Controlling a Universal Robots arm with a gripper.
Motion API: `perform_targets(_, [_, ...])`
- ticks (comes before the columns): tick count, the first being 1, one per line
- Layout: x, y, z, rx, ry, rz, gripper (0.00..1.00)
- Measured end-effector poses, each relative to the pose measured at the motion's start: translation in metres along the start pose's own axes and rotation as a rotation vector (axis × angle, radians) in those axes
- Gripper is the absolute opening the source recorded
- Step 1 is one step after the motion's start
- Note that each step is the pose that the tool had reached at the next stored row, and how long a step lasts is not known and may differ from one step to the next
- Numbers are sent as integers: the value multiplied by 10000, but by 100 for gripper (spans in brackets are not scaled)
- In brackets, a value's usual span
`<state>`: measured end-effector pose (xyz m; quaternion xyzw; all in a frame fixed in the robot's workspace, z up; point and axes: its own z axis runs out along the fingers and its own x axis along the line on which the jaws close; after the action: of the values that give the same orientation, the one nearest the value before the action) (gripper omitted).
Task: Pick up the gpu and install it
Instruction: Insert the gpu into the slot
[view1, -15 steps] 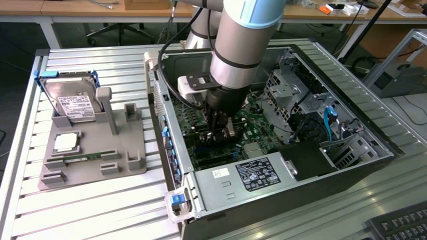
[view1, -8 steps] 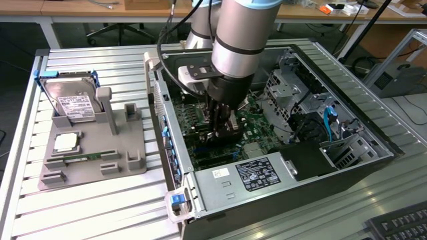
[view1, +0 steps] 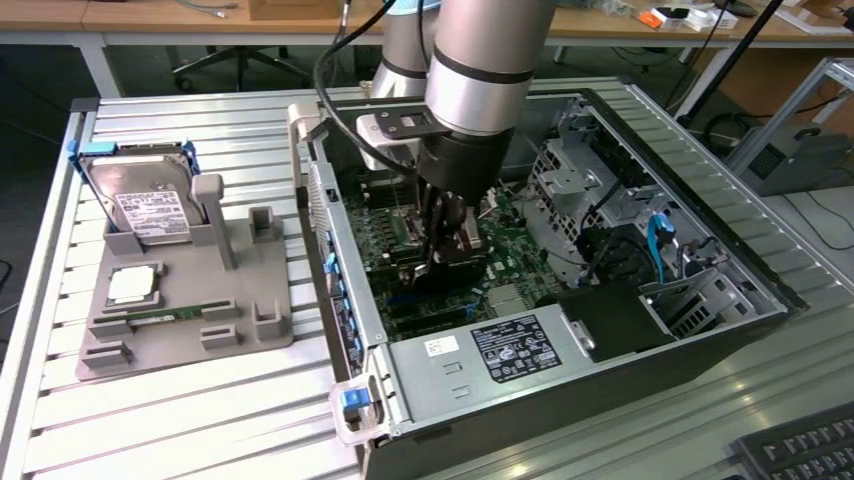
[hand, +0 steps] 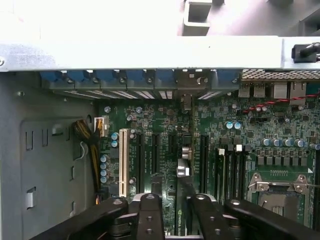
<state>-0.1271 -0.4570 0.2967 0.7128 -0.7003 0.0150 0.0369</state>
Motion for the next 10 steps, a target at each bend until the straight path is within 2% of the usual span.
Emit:
perform_targets(3, [1, -24, -3, -8, 4, -5, 13])
perform_targets(5, [2, -74, -4, -32, 3, -19, 11])
perform_targets(8, [4, -234, -9, -126, -18, -53, 11])
perform_targets(9, [6, -337, -12, -199, -44, -66, 11])
perform_targets(10, [8, -398, -13, -245, -57, -71, 11])
